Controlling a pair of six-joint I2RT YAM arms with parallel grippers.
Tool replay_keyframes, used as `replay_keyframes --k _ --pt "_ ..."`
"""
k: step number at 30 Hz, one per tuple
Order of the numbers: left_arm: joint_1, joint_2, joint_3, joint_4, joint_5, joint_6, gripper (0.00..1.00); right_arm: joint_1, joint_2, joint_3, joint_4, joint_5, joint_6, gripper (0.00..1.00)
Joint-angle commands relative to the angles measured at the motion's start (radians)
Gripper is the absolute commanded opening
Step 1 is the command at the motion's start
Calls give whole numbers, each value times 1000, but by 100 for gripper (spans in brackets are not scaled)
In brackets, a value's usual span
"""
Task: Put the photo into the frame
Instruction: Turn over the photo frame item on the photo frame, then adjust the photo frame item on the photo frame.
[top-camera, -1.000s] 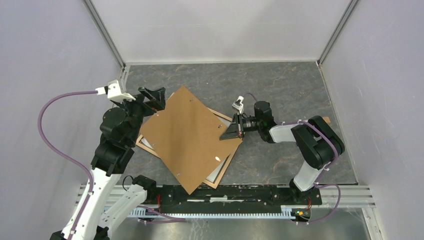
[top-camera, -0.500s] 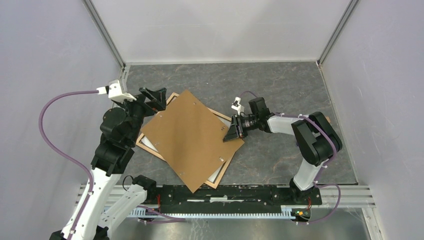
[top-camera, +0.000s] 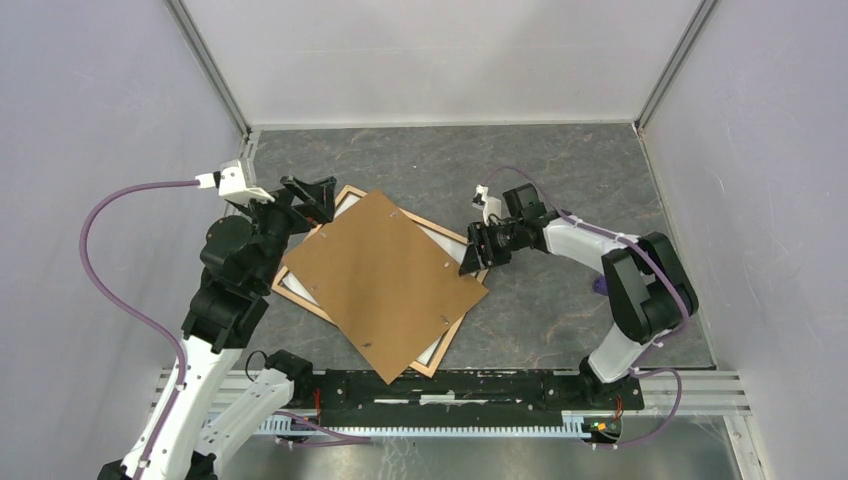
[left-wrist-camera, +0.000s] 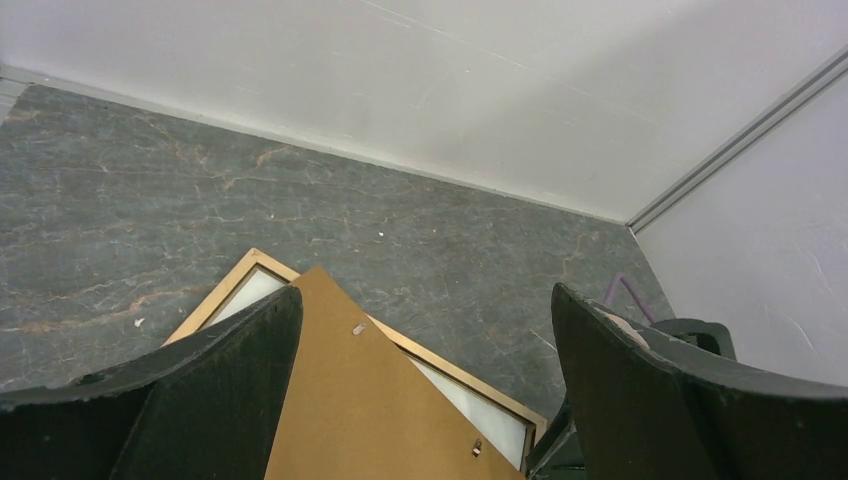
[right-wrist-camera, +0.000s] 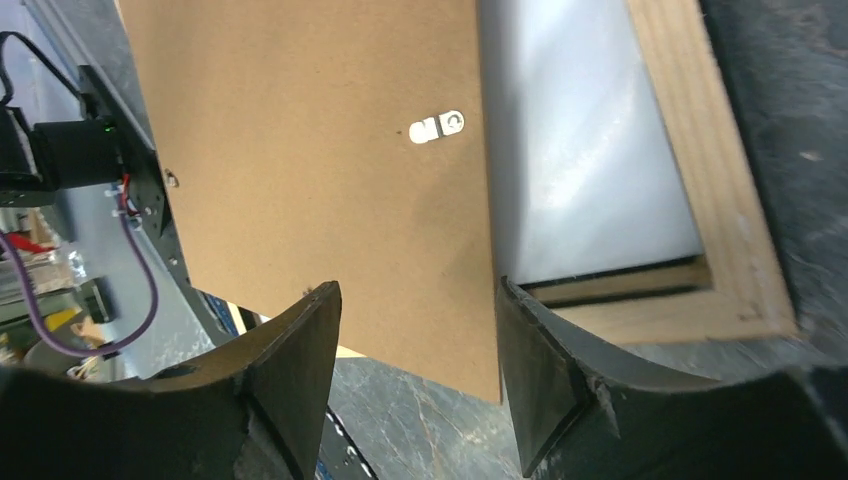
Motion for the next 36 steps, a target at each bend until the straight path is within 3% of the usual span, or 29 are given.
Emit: replay_keyframes --k 1,6,9,14,16,21,26,36 --pt "-16 -6 10 37 8 40 100 -5 -117 36 -62 120 -61 66" --pt "-18 -11 12 38 17 38 100 -5 -277 -43 -47 212 -68 76" --pt "-20 -12 9 38 16 37 100 -5 -369 -141 27 246 8 78" --pt "-20 -13 9 38 28 31 100 -5 -518 -435 381 177 291 78" --pt "-22 -15 5 42 29 30 100 -4 -541 -492 446 193 348 78" --pt "-27 1 3 43 27 34 100 -7 -505 -625 612 203 511 73" --pt "-28 0 0 43 25 36 100 -6 -407 -749 919 156 704 61" --pt "-29 17 0 43 38 33 100 -8 -268 -792 1162 141 787 49"
